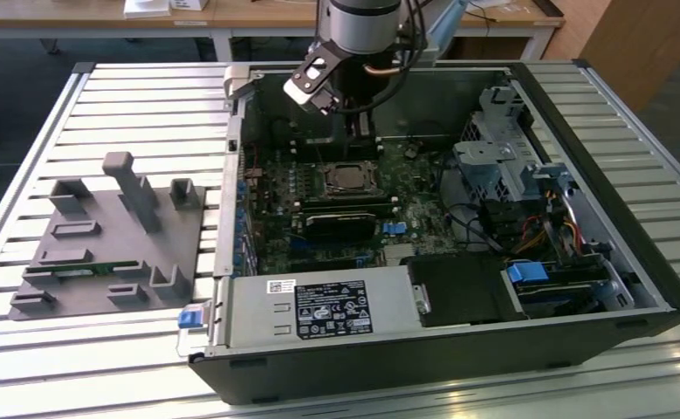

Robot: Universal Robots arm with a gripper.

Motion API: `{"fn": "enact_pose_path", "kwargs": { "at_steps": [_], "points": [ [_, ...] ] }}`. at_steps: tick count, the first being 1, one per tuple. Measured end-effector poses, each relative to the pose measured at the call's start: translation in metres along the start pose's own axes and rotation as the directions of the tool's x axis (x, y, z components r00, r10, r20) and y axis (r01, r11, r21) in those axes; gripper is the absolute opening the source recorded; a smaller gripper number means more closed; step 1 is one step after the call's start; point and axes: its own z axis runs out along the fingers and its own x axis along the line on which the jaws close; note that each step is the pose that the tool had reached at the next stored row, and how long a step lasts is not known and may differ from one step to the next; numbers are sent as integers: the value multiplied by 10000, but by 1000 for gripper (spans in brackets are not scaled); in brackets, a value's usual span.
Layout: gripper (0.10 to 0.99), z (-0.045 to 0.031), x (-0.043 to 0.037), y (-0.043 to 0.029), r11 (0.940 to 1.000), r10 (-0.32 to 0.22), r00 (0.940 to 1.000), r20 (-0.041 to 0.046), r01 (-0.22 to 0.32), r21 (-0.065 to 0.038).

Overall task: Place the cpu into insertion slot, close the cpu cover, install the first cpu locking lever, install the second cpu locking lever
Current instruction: 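Install the first cpu locking lever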

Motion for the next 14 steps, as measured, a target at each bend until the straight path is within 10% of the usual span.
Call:
{"fn": "enact_pose_path", "kwargs": {
  "at_steps": [14],
  "points": [
    [106, -94, 2, 3, 9978, -665, 9978, -18, 665, -3]
  ]
}}
